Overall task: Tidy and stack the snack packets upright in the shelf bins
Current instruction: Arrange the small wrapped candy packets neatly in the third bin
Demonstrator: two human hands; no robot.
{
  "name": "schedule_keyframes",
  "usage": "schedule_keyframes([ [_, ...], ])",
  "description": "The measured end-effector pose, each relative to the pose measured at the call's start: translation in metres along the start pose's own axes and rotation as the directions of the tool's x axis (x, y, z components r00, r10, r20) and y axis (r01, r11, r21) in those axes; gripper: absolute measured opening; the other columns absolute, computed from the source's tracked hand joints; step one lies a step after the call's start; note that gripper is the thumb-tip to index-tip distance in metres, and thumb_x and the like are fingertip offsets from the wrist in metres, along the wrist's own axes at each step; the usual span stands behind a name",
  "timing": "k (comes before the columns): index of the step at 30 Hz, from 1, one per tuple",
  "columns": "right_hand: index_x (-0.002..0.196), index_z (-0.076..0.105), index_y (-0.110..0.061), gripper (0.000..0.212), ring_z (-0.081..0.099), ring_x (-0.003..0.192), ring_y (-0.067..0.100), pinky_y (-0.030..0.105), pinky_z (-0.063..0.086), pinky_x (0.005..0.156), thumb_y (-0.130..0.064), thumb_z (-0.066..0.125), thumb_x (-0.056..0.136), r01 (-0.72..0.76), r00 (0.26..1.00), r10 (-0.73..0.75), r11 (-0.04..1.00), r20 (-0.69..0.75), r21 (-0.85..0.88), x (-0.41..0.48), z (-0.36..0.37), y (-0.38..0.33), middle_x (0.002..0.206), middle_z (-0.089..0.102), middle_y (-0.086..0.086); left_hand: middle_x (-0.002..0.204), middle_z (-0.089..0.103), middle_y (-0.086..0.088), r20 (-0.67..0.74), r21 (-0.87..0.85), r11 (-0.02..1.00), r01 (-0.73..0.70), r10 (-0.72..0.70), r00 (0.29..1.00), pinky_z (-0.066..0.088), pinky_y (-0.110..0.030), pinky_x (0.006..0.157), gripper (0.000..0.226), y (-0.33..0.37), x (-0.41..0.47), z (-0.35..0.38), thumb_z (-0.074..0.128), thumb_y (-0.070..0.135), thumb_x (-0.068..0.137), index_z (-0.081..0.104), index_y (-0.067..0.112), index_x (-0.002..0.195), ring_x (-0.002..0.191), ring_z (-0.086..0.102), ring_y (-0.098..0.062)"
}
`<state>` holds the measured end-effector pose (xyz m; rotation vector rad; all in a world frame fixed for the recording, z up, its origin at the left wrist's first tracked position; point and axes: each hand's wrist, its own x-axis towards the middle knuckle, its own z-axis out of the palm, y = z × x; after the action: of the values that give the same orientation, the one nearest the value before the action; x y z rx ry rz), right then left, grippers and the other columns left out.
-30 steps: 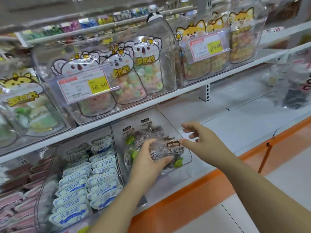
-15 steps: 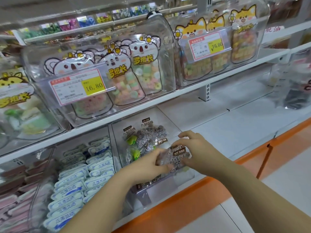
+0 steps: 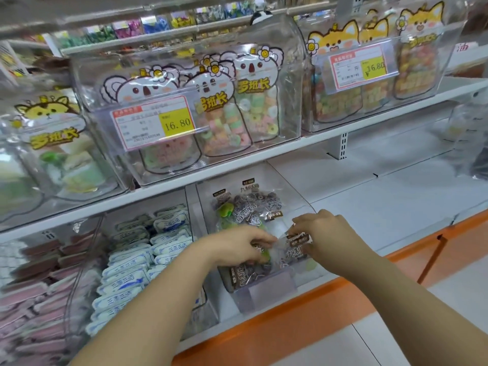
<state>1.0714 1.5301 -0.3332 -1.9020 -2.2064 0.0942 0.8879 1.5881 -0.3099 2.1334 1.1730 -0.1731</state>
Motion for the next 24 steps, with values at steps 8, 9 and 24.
schedule_keyframes([
  [8, 0.123, 0.052, -0.041, 0.035, 0.043, 0.111, 0.013, 0.028, 0.031, 0.086, -0.025, 0.053, 0.092, 0.014, 1.000, -0.014, 1.000, -0.013, -0.013, 0.002, 0.005, 0.002, 0.132, 0.051, -0.020, 0.126, 0.038, 0.004, -0.096, 0.568, 0.820, -0.073, 0.154, 0.983, 0.030, -0.037, 0.102, 0.033, -0.005, 0.015, -0.008, 0.061, 0.029, 0.089, 0.059, 0.041, 0.119, 0.122, 0.029, -0.022],
  [9, 0.123, 0.052, -0.040, 0.035, 0.043, 0.110, 0.013, 0.028, 0.031, 0.085, -0.025, 0.053, 0.092, 0.014, 1.000, -0.014, 1.000, -0.015, -0.010, 0.001, 0.005, 0.002, 0.132, 0.051, -0.020, 0.139, 0.030, 0.003, -0.093, 0.598, 0.798, -0.077, 0.164, 0.982, 0.024, -0.044, 0.110, 0.037, -0.006, 0.019, -0.006, 0.061, 0.027, 0.088, 0.056, 0.041, 0.122, 0.131, 0.020, -0.025],
  [24, 0.123, 0.053, -0.038, 0.040, 0.041, 0.112, 0.017, 0.031, 0.027, 0.086, -0.014, 0.052, 0.091, 0.020, 0.999, -0.022, 0.998, -0.039, -0.052, 0.002, 0.011, 0.000, 0.126, 0.056, -0.013, 0.157, 0.006, -0.006, 0.007, 0.914, 0.397, -0.080, 0.184, 0.983, 0.001, -0.057, 0.113, 0.048, -0.004, 0.039, -0.012, 0.055, 0.042, 0.088, 0.046, 0.035, 0.134, 0.144, -0.003, -0.030],
])
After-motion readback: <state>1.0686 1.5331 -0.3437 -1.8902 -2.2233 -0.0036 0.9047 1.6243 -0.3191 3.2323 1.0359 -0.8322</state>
